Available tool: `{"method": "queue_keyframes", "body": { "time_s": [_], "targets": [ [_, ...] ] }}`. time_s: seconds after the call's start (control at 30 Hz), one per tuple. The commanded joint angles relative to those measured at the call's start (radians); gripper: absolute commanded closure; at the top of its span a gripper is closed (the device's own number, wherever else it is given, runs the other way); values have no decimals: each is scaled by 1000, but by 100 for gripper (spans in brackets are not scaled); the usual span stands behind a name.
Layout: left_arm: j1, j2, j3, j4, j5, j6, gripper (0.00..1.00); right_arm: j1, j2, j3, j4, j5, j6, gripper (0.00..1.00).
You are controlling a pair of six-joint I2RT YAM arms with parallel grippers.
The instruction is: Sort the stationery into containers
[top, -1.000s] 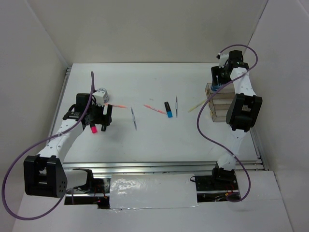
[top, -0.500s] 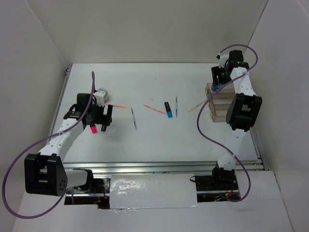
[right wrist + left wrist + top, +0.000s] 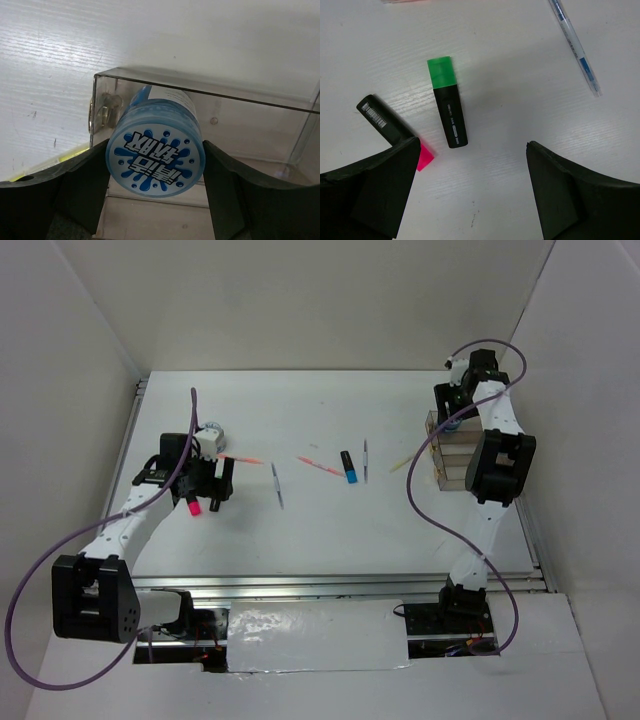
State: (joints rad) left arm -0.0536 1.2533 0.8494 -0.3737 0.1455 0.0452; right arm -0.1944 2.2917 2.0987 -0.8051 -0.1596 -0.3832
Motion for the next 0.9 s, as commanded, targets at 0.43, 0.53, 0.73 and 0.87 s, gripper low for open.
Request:
{"method": "queue_keyframes", "body": {
  "time_s": [0.43,0.53,0.73,0.87],
  "targets": [
    [51,-28,154,103,-78,-76,1,12,-147,77,-46,-55,70,5],
    [107,63,233,96,-141,-56,1,16,-242,8,-40,-93,99,5],
    [141,308,457,116,-139,19,1,26,-428,-236,-28,-164,139,3],
    [144,493,585,98,-113,27,1,29,-500,-338,-31,-195,147,0]
  ]
}}
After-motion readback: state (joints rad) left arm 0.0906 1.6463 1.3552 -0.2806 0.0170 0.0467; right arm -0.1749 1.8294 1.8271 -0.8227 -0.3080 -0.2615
